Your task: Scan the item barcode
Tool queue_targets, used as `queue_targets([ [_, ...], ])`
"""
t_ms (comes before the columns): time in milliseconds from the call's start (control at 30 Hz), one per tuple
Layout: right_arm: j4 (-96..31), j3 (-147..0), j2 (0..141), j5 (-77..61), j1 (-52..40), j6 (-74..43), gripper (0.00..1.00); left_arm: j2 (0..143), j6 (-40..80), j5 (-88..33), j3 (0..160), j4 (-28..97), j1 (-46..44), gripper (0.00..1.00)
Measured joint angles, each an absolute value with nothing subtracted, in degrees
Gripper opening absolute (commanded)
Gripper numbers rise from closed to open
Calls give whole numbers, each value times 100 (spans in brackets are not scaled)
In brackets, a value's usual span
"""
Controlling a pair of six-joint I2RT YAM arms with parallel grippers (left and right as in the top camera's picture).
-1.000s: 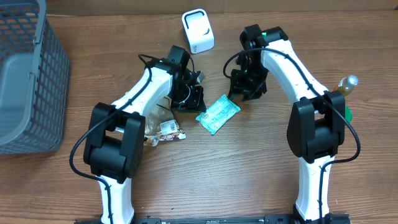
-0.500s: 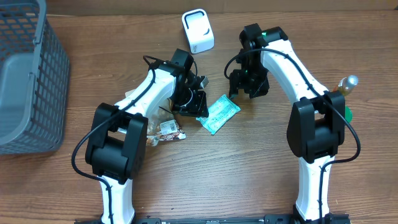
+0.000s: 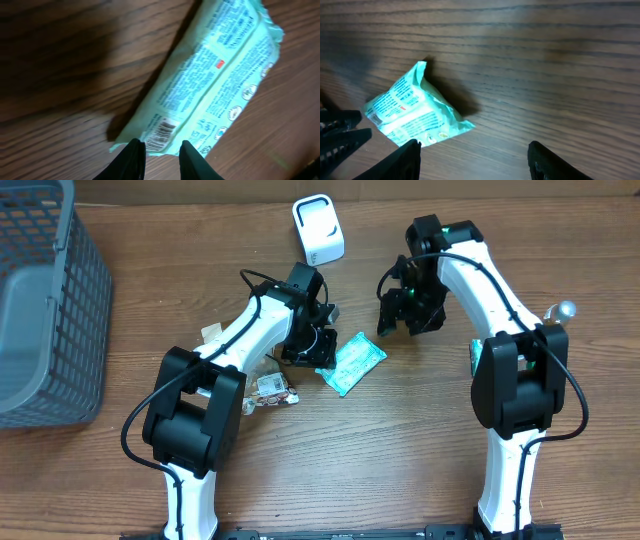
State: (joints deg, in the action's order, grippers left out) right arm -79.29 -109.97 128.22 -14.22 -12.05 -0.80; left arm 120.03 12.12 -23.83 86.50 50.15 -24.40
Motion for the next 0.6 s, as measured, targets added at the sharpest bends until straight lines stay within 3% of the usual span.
queue_targets([
  [600,-6812,-9701,12822,-2386,-1205,1,63,12003,1406,-1741,8650,4976,-2775,30],
])
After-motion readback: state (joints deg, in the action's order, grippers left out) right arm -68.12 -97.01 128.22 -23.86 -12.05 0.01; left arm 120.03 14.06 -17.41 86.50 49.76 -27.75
